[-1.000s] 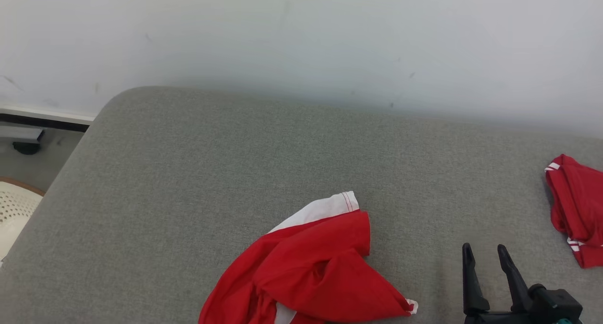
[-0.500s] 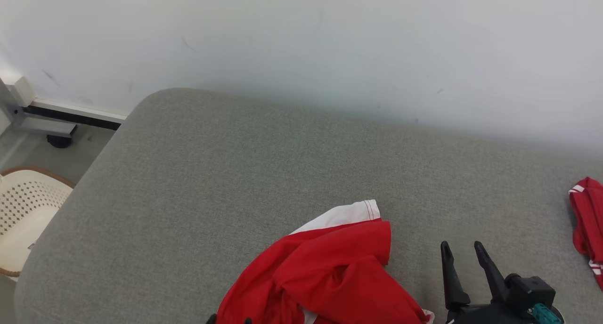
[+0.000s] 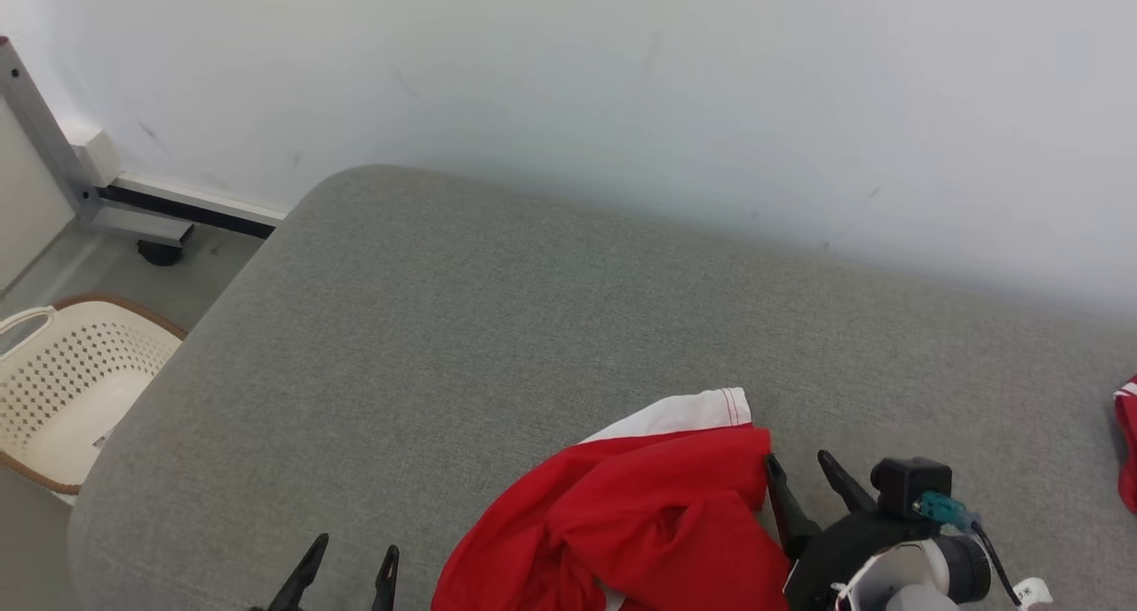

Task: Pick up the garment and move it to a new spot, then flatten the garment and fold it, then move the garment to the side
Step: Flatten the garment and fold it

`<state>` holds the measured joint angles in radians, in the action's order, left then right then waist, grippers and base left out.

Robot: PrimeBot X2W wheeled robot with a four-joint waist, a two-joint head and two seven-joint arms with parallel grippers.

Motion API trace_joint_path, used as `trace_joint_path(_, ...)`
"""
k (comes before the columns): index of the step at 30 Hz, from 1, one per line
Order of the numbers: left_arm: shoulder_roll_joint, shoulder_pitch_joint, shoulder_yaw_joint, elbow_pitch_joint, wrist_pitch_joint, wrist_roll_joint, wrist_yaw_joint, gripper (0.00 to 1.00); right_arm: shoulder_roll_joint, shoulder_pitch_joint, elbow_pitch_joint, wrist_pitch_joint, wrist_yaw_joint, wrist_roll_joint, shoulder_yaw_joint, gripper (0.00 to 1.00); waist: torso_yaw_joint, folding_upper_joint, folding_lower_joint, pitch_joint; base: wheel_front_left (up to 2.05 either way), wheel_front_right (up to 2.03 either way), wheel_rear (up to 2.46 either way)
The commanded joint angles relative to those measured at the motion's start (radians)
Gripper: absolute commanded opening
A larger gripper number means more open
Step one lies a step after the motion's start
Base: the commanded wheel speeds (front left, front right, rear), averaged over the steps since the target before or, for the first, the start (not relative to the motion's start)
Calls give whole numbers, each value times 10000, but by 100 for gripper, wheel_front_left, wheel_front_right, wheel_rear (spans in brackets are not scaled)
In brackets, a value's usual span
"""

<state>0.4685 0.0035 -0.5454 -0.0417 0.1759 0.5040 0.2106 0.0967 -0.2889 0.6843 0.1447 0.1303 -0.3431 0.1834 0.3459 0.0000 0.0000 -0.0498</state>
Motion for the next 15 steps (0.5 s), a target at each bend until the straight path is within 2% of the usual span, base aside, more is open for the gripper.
trace_joint_path(1,106,-202,-41,-102,97,-142,-101,100,33,-300,311,-176,3,-272,105,100,186,0,0,-39,0,0,0)
trace_joint_path(7,237,-888,-302,-701,480,-581,-732,100,159,-1178,2047,-1187,3,-1138,633,100,761,0,0,-55,0,0,0)
trace_joint_path(11,110,-1225,-182,-1224,722,-517,-1025,100,126,-1758,2908,-1614,3,-1632,910,100,968,0,0,63,0,0,0)
trace_joint_path(12,76,-1285,-154,-1343,749,-518,-1047,100,116,-1863,3050,-1643,3,-1696,1042,53,990,0,0,97,0,0,0)
trace_joint_path(13,6,-1349,-104,-1417,802,-531,-1065,100,136,-2007,3178,-1618,3,-1763,1159,24,998,0,0,154,0,0,0)
trace_joint_path(14,-59,-1395,-67,-1471,823,-543,-1076,100,176,-2152,3257,-1560,3,-1835,1255,0,990,0,0,217,0,0,0)
trace_joint_path(15,-110,-1420,-36,-1534,834,-571,-1081,100,249,-2303,3329,-1518,3,-1911,1340,0,971,0,0,275,0,0,0)
